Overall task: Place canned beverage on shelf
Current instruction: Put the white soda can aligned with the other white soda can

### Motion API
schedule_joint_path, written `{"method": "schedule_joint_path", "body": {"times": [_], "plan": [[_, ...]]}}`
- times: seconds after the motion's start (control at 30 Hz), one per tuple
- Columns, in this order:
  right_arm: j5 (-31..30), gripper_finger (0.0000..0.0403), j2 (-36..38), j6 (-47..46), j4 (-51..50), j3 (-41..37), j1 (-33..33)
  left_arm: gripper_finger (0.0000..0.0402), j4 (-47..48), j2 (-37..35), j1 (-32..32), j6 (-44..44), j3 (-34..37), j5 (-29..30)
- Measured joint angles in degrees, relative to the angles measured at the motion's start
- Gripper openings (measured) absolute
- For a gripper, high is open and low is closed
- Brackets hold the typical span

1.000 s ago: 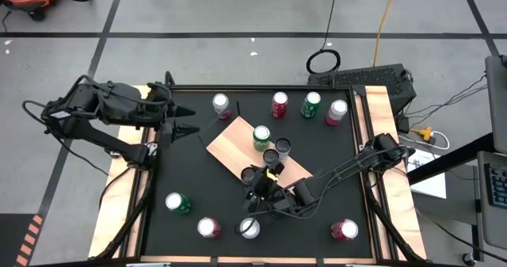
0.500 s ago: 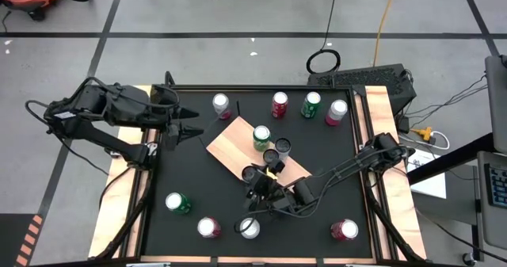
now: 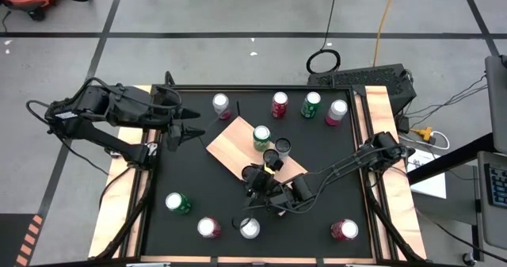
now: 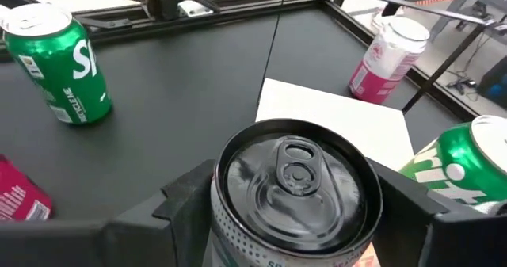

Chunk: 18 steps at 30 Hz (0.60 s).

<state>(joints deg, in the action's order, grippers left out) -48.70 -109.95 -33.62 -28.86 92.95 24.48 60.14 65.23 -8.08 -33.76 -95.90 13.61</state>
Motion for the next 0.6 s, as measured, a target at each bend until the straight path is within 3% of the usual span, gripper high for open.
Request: {"method": "schedule_joint_path", "body": {"times": [0.37, 0.6], "plan": [[0.96, 0.0245, 0.0, 1.47, -0.49, 0.07, -0.43, 0.0333, 0.0, 0.01, 0.02, -0.02, 0.0, 0.0], [0.97, 0.0272, 0.0, -0.4, -1.33, 0.09, -0.47, 0.0333, 0.0, 0.0, 0.02, -0.02, 0.0, 0.0]]}}
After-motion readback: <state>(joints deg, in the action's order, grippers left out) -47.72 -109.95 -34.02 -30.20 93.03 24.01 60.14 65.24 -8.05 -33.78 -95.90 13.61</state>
